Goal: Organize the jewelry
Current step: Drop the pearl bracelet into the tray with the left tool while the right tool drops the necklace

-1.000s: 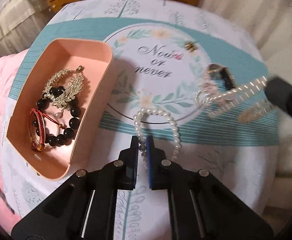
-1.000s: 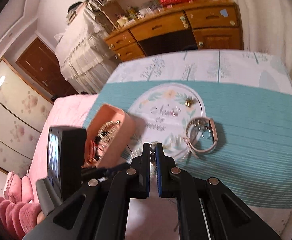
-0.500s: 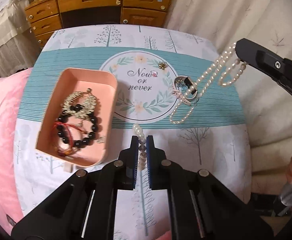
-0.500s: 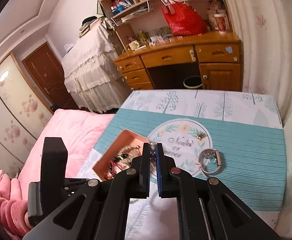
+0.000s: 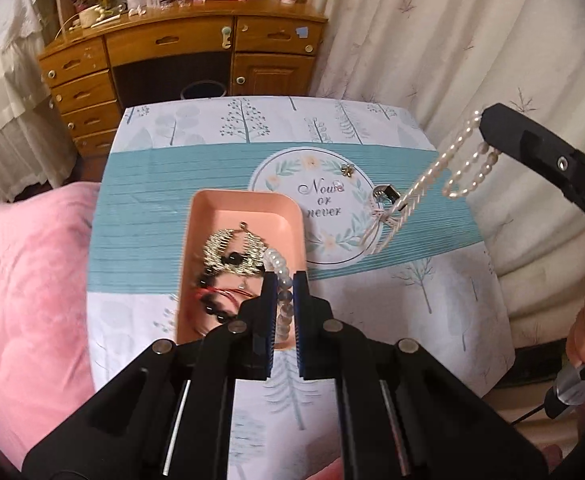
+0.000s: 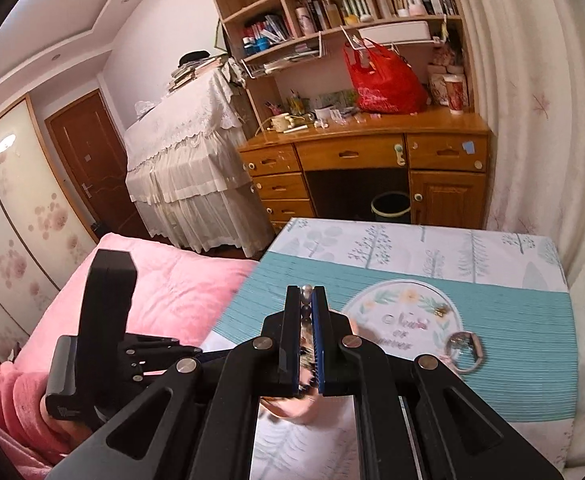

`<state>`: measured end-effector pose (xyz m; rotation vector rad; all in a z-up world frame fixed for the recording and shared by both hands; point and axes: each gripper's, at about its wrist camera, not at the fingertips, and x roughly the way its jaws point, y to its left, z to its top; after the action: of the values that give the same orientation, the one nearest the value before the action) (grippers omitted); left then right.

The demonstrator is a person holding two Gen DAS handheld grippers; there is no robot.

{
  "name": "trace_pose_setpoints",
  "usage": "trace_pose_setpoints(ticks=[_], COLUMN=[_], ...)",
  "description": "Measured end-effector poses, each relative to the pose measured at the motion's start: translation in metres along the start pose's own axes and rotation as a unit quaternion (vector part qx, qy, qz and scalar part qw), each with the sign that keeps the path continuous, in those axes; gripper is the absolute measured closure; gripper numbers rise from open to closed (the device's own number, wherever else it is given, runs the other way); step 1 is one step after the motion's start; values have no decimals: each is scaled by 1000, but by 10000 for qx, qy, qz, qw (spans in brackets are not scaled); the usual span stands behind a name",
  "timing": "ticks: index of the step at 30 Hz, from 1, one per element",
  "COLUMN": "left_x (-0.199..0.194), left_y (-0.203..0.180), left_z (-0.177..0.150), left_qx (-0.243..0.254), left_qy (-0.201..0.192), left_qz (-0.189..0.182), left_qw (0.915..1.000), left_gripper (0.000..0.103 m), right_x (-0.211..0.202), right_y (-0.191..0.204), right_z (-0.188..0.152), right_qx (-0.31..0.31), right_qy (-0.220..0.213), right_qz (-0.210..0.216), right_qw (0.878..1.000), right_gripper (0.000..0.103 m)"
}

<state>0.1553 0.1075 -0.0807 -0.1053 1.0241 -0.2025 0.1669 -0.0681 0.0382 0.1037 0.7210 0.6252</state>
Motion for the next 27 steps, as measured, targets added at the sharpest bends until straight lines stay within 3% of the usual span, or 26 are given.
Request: trace_pose_setpoints(ticks=[5,8,9,10,11,12,13,14,17,19,22,25,27], left_x=[-3,6,10,13,16,16,17,16,10,9,11,14,12], left_y=[25,35,39,44,48,55,59,62,71,74,76,75,72], left_z=[3,4,4,3,2,1,0,-2,-4,-4,-4,-1,3], left_qx=[294,438,417,367,308,254,243,244,305,275,126,30,58], left_qy=[8,154,275,399,476,531,565,585,558,584,675,724,716], left_qz=[-196,-95,-26,14,-3,-48,-26,41,125,81,130,198,268], left_qw=[9994,9989,9987,9985,9984,9983,9981,9980,9979,9979,9976,9972,9971], left_gripper=[98,96,93,84,79,63,45,40,38,38,38,38,38], right_x=[11,25,31,38,44,46,49,48,51,51,49,49,50], right_y=[51,78,86,93,97,102,102,107,113,115,109,93,87], right_z=[-6,-15,-19,-23,-26,-30,-33,-37,-47,-54,-64,-71,-76], right_qx=[-72,-87,-68,-25,31,99,142,177,189,198,306,384,345], right_qy=[-99,-57,18,88,152,199,193,155,210,293,410,606,885], right_qz=[-47,-135,-218,-365,-454,-471,-441,-432,-549,-659,-782,-866,-1157], right_qw=[9999,9999,9997,9993,9989,9986,9987,9988,9981,9972,9956,9937,9887], right_gripper=[98,98,92,75,65,52,49,49,44,32,23,20,19])
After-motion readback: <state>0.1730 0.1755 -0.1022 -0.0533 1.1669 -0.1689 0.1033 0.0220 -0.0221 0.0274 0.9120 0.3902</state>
